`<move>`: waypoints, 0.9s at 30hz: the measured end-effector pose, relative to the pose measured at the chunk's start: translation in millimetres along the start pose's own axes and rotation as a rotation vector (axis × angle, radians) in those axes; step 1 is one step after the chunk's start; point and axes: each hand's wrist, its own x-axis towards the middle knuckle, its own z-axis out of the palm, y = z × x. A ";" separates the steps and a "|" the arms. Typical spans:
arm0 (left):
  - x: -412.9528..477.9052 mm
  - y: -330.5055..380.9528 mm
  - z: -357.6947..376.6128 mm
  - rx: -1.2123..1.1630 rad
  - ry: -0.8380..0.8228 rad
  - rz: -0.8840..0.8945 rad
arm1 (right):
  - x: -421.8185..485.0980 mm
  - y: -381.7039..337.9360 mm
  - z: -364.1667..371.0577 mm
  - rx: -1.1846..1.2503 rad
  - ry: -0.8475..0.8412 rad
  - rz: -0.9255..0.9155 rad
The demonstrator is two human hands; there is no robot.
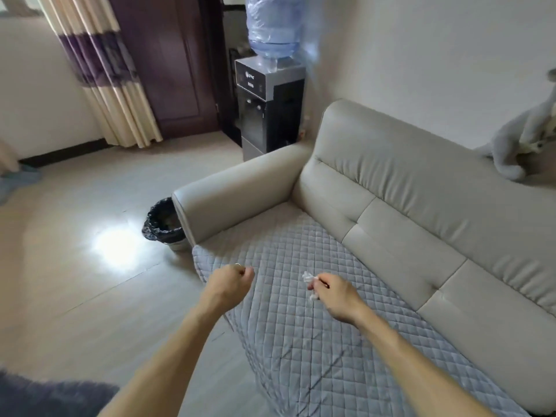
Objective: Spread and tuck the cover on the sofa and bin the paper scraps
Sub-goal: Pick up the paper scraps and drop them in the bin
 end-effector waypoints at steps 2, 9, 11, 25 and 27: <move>-0.7 8.1 -70.0 -0.037 0.053 -0.023 | -5.0 -63.5 -35.8 0.006 0.030 -0.067; -37.2 -0.8 -219.9 -0.134 0.070 -0.113 | -34.1 -208.6 -97.7 0.113 0.058 -0.250; -43.3 -7.6 -245.8 -0.155 0.097 -0.130 | -35.8 -239.3 -100.8 0.120 0.063 -0.306; 49.9 -110.5 -362.9 -0.199 0.331 -0.286 | 84.4 -402.9 -34.7 0.135 -0.053 -0.454; 84.5 -129.0 -378.7 -0.173 0.352 -0.336 | 126.8 -427.1 -25.4 0.116 -0.061 -0.430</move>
